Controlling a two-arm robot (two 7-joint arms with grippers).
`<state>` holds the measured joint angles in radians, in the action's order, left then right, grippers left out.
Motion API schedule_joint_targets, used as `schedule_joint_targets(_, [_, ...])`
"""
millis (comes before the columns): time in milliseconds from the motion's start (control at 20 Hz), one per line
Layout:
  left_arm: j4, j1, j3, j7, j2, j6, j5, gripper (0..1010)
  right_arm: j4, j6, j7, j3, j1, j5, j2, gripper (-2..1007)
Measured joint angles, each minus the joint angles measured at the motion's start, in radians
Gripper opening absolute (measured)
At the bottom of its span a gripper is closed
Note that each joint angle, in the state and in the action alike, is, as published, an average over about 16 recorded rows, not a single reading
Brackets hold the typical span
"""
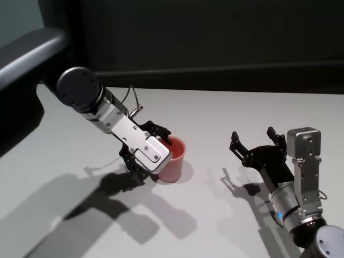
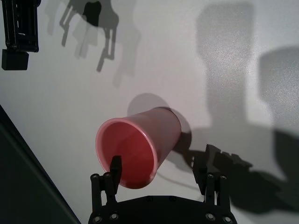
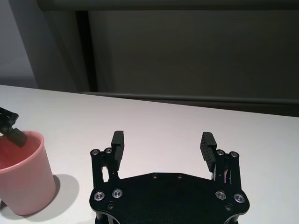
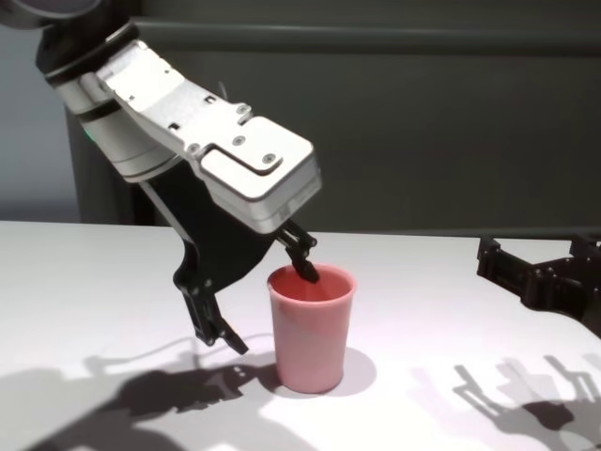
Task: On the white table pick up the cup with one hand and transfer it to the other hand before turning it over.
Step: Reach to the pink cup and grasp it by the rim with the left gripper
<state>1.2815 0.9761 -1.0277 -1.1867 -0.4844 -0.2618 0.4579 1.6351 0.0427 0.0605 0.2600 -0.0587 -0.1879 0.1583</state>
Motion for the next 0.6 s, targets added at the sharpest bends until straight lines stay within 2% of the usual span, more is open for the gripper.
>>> schedule_joint_targets(600, [-0.035,0.014,-0.030,0.008,0.017,-0.007,-0.015,1001,0.000,0.000,0.000,0.000,0.000,0.000,0.000,1003])
